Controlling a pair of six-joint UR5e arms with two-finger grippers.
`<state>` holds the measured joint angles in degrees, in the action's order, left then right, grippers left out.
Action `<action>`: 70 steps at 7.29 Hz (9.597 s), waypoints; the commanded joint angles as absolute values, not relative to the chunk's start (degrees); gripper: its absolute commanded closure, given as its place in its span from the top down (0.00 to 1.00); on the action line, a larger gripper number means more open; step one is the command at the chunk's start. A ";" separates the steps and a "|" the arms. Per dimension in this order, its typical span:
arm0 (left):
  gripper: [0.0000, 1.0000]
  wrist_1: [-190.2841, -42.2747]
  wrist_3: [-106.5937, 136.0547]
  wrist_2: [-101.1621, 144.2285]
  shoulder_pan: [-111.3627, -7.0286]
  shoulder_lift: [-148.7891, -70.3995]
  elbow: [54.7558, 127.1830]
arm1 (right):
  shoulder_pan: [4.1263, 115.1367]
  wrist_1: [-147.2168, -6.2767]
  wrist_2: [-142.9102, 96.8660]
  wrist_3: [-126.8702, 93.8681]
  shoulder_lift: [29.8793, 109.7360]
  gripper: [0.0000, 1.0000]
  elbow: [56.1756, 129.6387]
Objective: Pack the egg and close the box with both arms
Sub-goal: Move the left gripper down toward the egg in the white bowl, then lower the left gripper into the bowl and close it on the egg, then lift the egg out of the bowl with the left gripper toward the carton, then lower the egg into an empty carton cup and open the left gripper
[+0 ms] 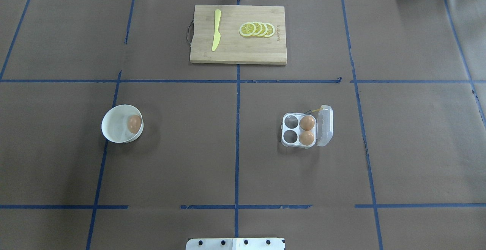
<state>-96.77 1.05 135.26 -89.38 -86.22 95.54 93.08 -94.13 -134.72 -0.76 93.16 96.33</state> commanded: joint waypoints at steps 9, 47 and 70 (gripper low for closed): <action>1.00 -118.21 53.46 128.38 -58.50 -89.72 112.49 | 92.73 -94.13 -135.26 -1.41 90.79 1.00 96.77; 0.00 -102.48 70.05 109.34 -37.52 -105.74 103.77 | 92.64 -94.22 -139.57 -1.58 90.70 1.00 96.06; 1.00 -144.49 80.42 89.64 -19.77 -141.86 71.71 | 92.64 -94.13 -142.38 -1.76 90.35 1.00 97.03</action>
